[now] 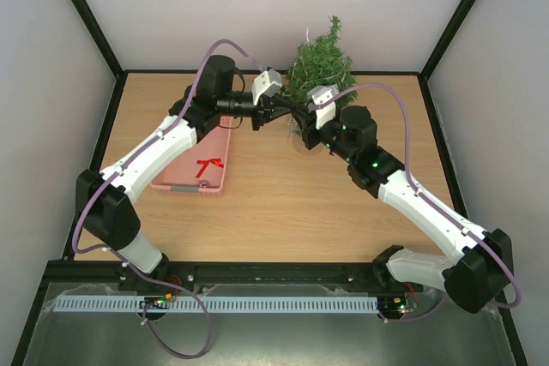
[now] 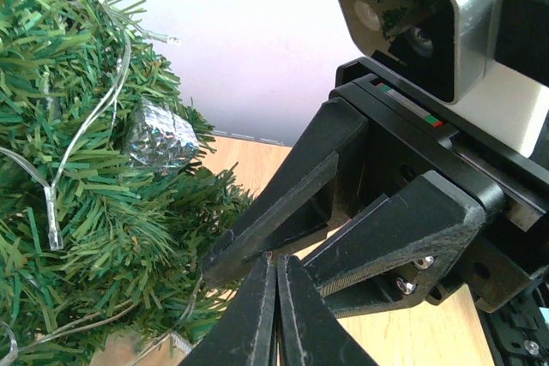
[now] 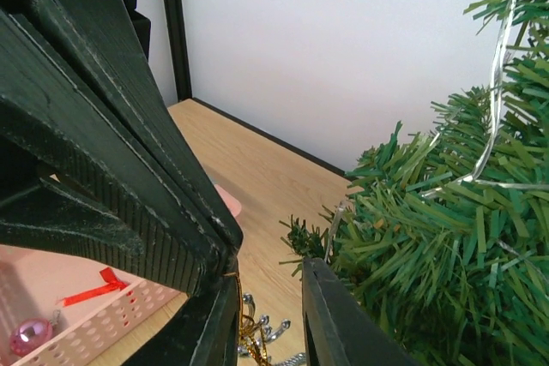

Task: Decorate the small christmas tree
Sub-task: Hang the decoration item on the Christmas tree.

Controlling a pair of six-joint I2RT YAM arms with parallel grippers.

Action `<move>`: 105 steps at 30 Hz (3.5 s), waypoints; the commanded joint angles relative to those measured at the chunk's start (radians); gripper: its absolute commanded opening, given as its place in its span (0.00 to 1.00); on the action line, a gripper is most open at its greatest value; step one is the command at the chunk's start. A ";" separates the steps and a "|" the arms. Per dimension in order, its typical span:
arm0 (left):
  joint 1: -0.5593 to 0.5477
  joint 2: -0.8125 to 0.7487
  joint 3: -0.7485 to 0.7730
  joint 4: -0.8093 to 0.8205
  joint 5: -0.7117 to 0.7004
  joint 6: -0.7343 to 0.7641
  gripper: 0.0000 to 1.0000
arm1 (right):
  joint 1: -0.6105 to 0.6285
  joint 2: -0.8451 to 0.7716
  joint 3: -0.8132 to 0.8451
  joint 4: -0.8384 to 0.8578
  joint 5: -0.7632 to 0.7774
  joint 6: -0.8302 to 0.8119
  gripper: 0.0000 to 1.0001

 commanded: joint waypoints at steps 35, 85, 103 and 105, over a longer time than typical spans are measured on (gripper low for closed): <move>0.033 0.097 0.113 0.088 -0.039 -0.060 0.02 | 0.000 0.015 -0.013 0.122 0.183 0.030 0.02; 0.040 0.188 0.133 0.107 -0.054 -0.061 0.02 | 0.000 0.052 -0.006 0.145 0.246 0.026 0.02; 0.040 0.211 0.109 0.128 -0.041 -0.053 0.02 | 0.000 0.054 -0.021 0.145 0.272 0.032 0.02; 0.040 0.206 0.098 0.138 -0.032 -0.061 0.02 | 0.000 0.044 -0.024 0.139 0.274 0.043 0.02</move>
